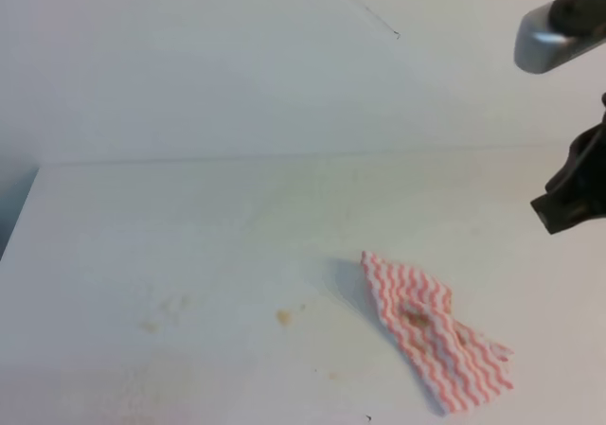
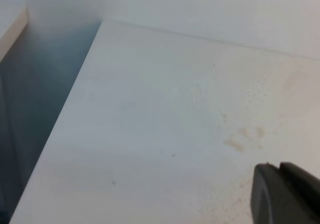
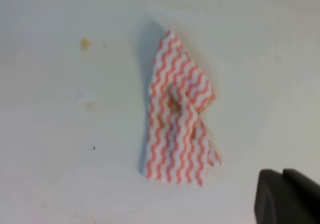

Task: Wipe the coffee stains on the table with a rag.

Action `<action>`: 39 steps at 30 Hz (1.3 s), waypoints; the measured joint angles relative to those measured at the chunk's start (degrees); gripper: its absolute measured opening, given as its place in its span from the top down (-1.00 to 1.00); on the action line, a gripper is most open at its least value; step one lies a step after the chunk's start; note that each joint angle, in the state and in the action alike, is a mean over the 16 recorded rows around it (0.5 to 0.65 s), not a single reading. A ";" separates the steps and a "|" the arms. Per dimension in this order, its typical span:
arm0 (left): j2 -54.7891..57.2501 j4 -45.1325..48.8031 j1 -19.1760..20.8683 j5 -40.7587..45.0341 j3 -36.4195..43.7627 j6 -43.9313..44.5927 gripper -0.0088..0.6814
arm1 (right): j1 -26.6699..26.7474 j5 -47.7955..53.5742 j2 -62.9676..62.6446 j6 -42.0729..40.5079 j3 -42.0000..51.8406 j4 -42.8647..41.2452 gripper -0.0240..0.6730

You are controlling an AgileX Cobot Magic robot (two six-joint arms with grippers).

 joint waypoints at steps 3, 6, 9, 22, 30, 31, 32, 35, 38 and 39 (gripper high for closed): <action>0.00 0.00 0.00 0.01 0.00 0.02 0.98 | 0.00 2.69 -0.98 0.04 0.01 0.01 0.93; 0.00 0.00 0.00 0.02 0.00 0.03 0.98 | 0.00 4.33 -1.35 -0.04 0.01 -0.07 0.94; 0.00 0.00 0.00 0.03 0.00 0.03 0.98 | -0.02 4.94 -1.87 -0.80 0.01 -1.49 0.94; 0.00 0.00 0.00 0.04 0.00 0.00 0.98 | -7.73 4.37 -13.71 -5.75 -0.01 -15.90 0.94; 0.00 0.00 0.00 0.04 0.00 -0.01 0.98 | -23.66 -4.11 -24.56 -2.78 2.16 -16.69 0.94; 0.00 0.00 0.00 0.04 0.00 -0.01 0.98 | -25.83 -6.10 -25.80 -2.24 3.09 -16.15 0.94; 0.00 0.00 0.00 0.04 0.00 -0.01 0.98 | -28.10 -8.29 -27.16 -1.70 4.28 -15.64 0.94; 0.00 0.00 0.00 0.04 0.00 -0.01 0.98 | -34.20 -15.67 -31.31 -0.05 9.58 -14.19 0.94; 0.00 0.00 0.00 0.04 0.00 -0.01 0.98 | -39.11 -23.62 -35.57 1.49 16.88 -13.06 0.94; 0.00 0.00 0.00 0.04 0.00 -0.01 0.98 | -40.46 -26.20 -37.10 1.85 19.94 -12.86 0.94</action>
